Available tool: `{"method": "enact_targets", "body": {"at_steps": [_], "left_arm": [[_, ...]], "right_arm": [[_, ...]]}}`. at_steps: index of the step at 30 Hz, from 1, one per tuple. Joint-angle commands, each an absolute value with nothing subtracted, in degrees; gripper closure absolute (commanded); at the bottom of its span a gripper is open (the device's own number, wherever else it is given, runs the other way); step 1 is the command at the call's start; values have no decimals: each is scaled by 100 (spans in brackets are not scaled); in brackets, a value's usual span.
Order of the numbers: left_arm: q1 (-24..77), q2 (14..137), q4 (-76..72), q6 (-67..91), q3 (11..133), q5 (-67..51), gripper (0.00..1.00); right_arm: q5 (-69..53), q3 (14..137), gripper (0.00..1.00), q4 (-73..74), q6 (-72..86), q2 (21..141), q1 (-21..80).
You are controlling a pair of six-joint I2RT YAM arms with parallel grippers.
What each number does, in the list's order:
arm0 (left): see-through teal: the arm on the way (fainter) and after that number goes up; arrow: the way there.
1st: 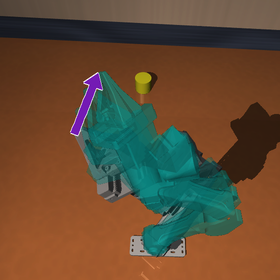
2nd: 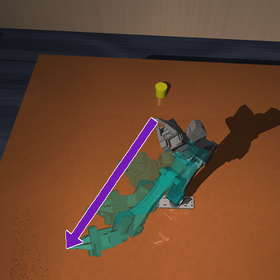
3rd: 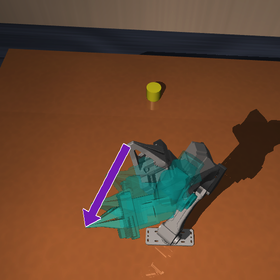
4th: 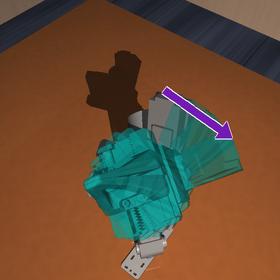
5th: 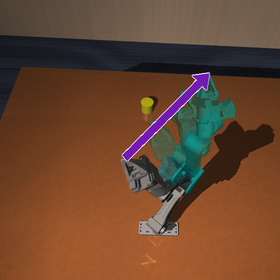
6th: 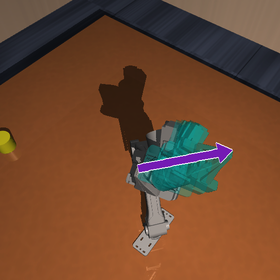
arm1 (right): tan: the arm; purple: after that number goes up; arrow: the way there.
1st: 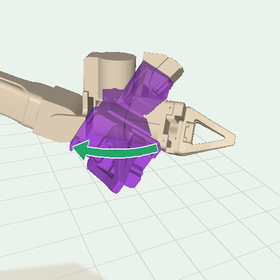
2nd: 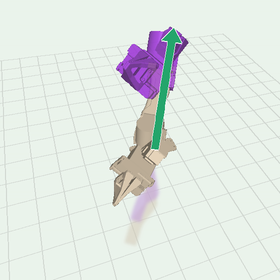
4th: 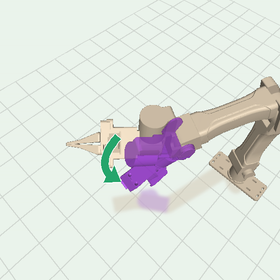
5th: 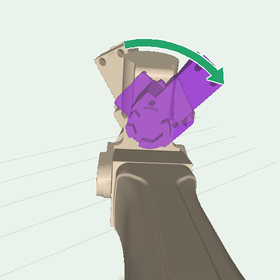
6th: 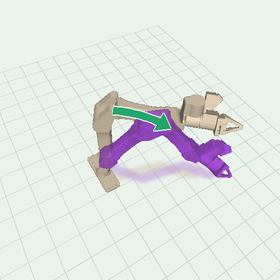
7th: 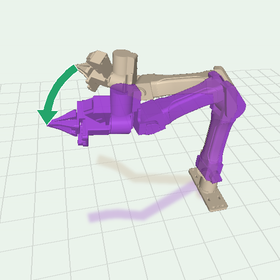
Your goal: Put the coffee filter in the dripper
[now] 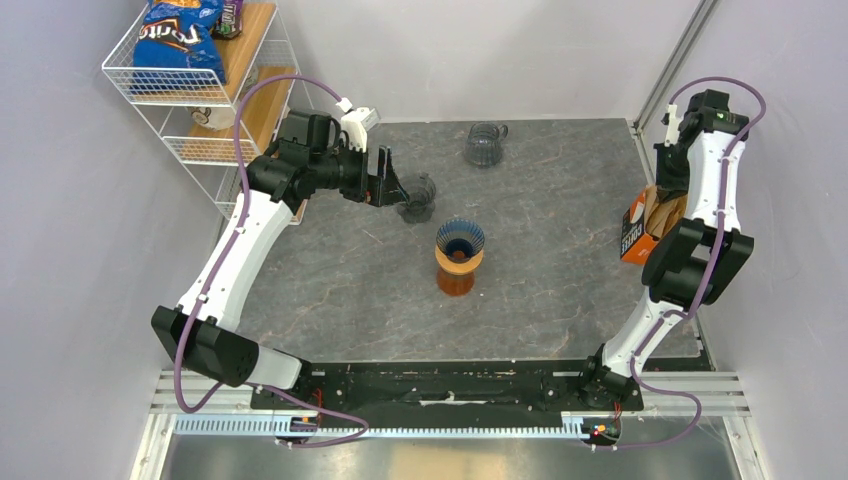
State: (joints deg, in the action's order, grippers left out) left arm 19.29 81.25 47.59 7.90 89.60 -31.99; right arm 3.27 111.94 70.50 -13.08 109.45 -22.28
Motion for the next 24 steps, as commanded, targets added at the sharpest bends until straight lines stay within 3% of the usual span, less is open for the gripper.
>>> {"method": "enact_targets", "body": {"at_steps": [1,14,24], "left_arm": [[1898,7966,4586,983,9000,-3331,7],[1896,7921,4580,989,8956,-3314,7],[1889,7912,4626,983,8973,-3317,7]], "right_arm": [[325,11211,80,6956,-1305,10741,-2233],[23,11490,80,6873,-1147,11075,-2232],[22,11461,90,6857,-1117,11112,-2233]]}}
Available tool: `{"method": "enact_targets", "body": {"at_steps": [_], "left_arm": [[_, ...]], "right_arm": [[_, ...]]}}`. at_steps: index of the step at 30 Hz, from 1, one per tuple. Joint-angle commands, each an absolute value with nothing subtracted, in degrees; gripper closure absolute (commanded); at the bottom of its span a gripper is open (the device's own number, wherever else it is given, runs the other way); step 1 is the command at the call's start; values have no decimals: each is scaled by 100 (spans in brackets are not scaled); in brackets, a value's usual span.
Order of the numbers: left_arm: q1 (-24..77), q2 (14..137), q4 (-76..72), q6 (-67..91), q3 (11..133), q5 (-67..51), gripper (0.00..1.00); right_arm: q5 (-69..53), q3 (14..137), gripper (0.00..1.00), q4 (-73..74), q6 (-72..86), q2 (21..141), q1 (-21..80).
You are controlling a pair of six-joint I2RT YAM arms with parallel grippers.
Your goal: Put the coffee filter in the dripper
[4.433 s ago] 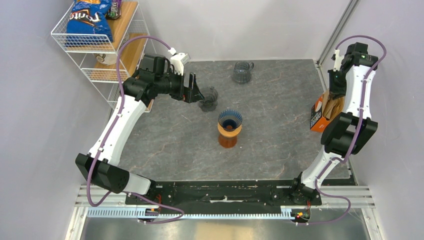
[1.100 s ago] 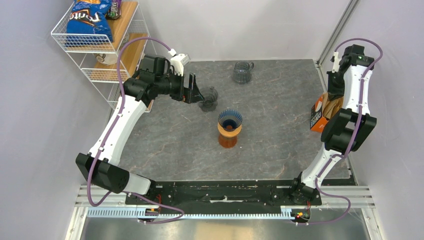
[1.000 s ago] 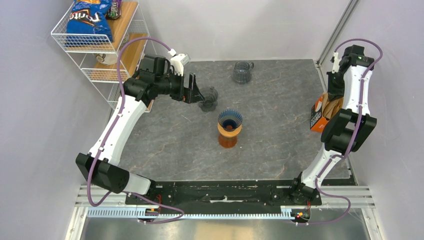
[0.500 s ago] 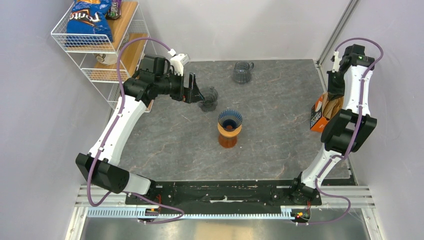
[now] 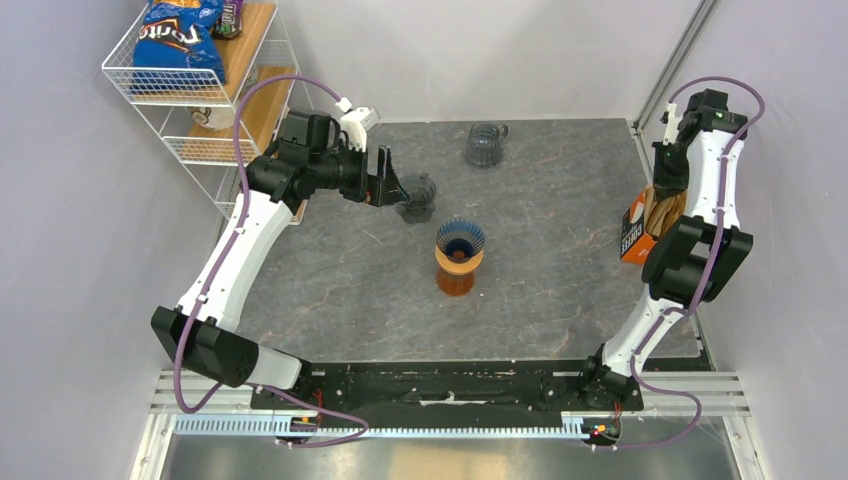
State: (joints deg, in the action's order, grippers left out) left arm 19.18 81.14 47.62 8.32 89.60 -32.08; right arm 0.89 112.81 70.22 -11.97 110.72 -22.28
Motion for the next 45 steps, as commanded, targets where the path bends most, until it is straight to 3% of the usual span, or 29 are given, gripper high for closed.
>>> {"method": "enact_targets", "body": {"at_steps": [1,5,23,29,34,37,45], "left_arm": [[1890,7906,4623,984,8974,-3314,7],[1890,7892,4623,984,8956,-3314,7],[1883,7742,4878,439,9177,-3434,7],[1888,7649,4580,368,9491,-3487,7],[1911,7413,3329,540,9185,-3944,6],[1917,7487,2831,170,9198,-4594,5],[2322,8041,3021,18,9760,-5428,19]], "right_arm": [[15,11474,90,6854,-1104,11125,-2228],[28,11543,100,6859,-1085,11127,-2232],[-1094,12389,100,7615,-741,9537,-2238],[-2485,12625,100,7602,-417,9115,-2224],[-4493,11543,100,6218,788,8456,-2001],[-5430,11295,100,6134,953,8474,-1483],[-6012,10868,100,6527,-95,8215,-106]]}}
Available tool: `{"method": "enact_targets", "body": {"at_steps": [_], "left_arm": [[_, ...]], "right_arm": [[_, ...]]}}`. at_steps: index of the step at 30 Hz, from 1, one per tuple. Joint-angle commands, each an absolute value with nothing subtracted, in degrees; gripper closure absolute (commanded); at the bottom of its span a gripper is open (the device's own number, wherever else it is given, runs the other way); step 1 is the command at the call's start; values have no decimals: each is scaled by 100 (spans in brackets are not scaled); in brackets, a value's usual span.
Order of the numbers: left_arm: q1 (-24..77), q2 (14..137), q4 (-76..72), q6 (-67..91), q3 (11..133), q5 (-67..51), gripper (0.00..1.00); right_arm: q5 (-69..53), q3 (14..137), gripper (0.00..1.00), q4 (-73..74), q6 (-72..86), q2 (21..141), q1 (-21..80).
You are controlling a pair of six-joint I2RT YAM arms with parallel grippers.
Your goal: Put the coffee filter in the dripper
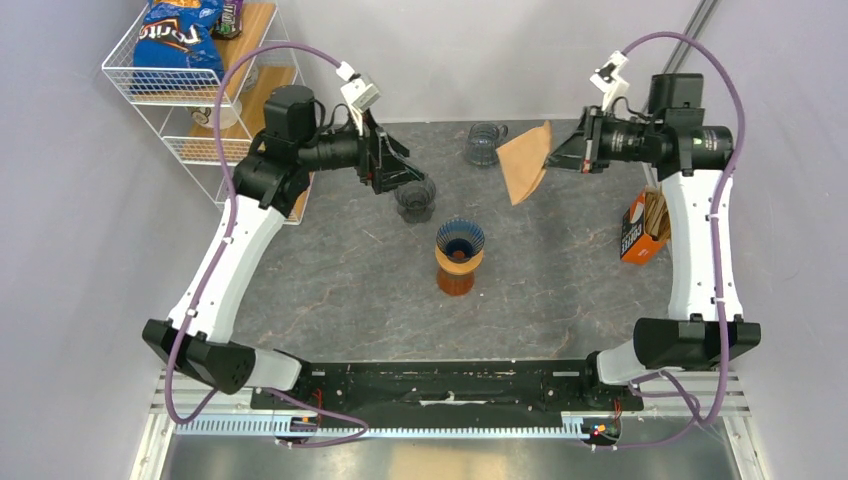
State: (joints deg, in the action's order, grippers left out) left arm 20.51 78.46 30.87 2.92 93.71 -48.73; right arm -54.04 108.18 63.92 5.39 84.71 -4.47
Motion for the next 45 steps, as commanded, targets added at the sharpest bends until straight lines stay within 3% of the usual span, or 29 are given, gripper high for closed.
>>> {"method": "enact_targets", "body": {"at_steps": [1,5,8,14,17,22,32,45], "left_arm": [[2466,8027,3136,-125,9801,-5221,20],[3294,7794,3368,-292,9641,-2982,31],[3775,7702,3110,-460,9550,-1528,31],[4904,8280,2963,-1134,10134,320,28],[5255,8538,2901,-1396,10349,756,22],[5570,8776,2741,-1472,10494,1239,21],[5958,9034,2740,-1759,10494,2180,27],[6057,9188,2607,-2001,10328,2438,31]], "right_arm": [[-5929,10896,100,6672,-300,8205,-39],[-5037,10320,100,5984,-54,7833,453],[-4099,9400,100,4505,963,7341,666],[-2494,9205,100,3872,1995,7466,1379],[-2011,9365,100,3979,2256,7619,1727],[-1512,9426,100,4052,2605,7663,2003],[-1734,9470,100,3999,3190,7750,2013],[-1777,9325,100,3920,3421,7669,2083]]}}
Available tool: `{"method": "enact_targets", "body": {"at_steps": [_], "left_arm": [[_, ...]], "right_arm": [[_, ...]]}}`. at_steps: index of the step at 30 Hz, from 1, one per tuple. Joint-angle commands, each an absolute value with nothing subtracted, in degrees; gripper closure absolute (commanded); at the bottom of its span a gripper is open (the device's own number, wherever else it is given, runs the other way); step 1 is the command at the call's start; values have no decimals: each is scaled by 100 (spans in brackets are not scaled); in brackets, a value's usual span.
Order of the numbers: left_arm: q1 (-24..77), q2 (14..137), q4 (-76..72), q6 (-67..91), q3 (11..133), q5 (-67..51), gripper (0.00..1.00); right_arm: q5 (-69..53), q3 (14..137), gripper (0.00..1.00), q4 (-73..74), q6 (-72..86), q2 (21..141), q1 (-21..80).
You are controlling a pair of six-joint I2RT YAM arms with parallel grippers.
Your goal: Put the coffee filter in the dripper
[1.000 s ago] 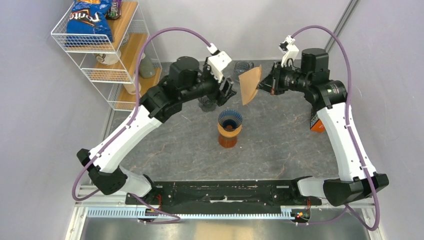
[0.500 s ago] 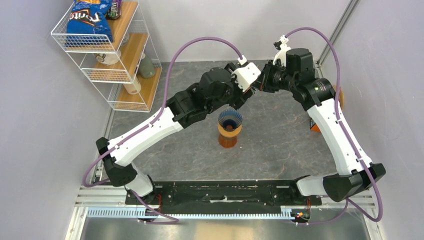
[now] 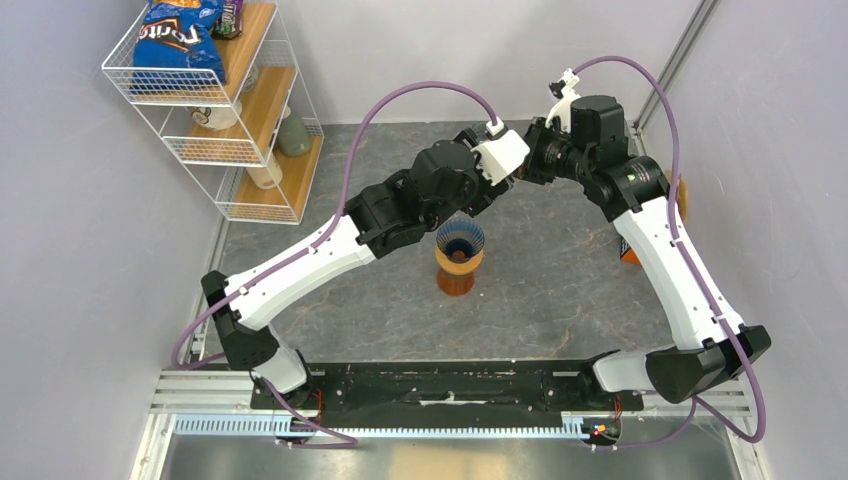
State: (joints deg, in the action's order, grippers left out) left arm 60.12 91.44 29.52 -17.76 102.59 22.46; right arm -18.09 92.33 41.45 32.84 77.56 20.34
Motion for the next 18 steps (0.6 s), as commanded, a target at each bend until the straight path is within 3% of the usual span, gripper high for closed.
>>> {"method": "enact_targets", "body": {"at_steps": [1,18], "left_arm": [[6064,9197,2593,-2033,10327,2494,31],[6070,9261,2195,-2552,10013,3227,43]], "right_arm": [[-1777,9314,100,3916,3444,7664,2082],[-1871,9245,100,3977,3675,7591,2117]]}}
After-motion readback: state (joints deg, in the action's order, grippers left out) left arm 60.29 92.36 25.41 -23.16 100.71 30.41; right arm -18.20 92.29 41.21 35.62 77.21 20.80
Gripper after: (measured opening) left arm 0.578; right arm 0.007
